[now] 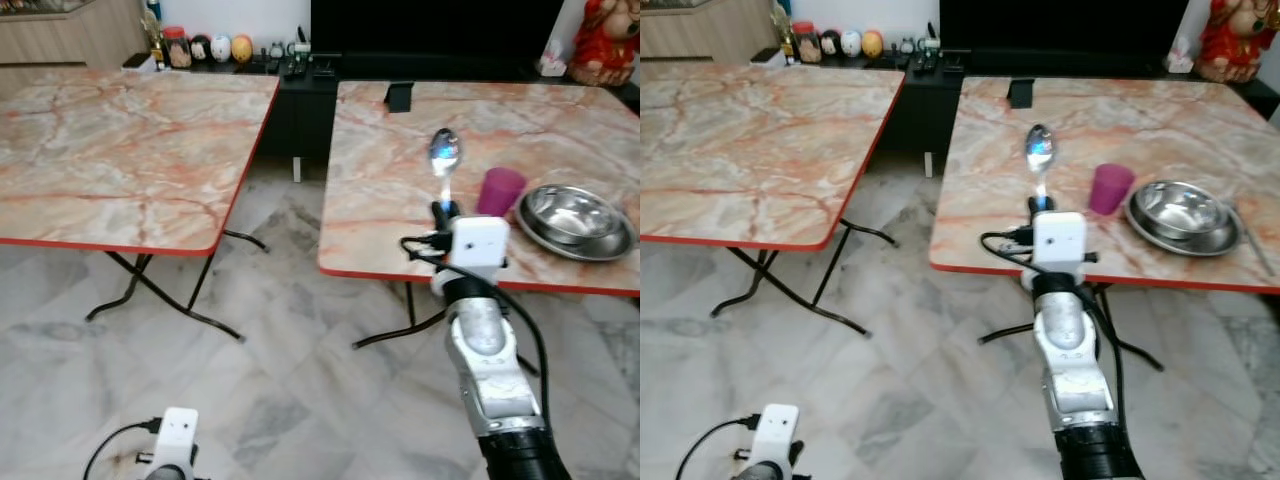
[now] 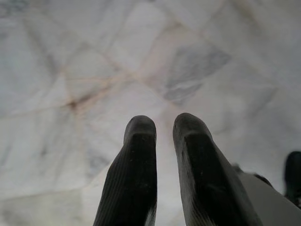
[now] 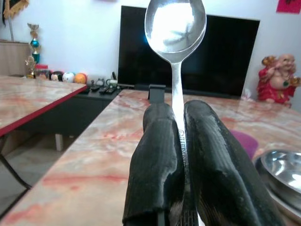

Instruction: Setting the table

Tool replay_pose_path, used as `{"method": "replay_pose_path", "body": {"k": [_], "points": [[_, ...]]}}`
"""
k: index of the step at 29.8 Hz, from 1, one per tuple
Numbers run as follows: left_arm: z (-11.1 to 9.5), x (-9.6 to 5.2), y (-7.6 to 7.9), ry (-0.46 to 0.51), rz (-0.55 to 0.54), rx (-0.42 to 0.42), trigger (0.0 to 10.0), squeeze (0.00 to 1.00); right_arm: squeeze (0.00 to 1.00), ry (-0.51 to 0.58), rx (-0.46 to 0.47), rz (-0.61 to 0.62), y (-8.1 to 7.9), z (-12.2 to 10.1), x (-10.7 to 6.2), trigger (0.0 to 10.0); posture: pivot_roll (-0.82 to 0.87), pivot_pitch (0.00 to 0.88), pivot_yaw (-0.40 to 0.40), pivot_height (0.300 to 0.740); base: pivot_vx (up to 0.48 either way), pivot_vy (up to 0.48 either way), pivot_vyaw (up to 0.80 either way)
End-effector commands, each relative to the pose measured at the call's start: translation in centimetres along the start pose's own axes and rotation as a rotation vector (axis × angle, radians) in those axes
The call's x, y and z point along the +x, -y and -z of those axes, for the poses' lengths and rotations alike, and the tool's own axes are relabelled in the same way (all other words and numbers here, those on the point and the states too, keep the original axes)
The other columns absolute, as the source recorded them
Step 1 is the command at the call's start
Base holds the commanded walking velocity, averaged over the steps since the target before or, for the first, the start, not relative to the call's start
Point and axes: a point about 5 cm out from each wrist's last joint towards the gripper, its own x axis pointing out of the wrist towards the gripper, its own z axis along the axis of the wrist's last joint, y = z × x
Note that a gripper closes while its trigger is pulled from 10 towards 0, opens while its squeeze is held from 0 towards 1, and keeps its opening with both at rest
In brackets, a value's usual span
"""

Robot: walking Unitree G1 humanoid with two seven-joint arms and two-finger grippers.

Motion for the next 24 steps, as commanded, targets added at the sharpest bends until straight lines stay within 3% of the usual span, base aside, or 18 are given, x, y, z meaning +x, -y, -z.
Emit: {"method": "replay_pose_path", "body": {"k": [1, 24], "points": [[0.53, -0.11, -0.41, -0.023, -0.008, 0.020, 10.0, 0.00, 0.00, 0.015, 0.013, -0.018, -0.65, -0.50, 0.13, 10.0, -0.01, 0.000, 0.011, 0.740, 0.000, -0.379, 0.00], [0.74, -0.17, -0.46, -0.027, -0.002, 0.021, 10.0, 0.00, 0.00, 0.007, 0.015, -0.007, -0.42, -0.43, 0.04, 10.0, -0.01, 0.000, 0.011, 0.740, 0.000, -0.360, 0.00]]}}
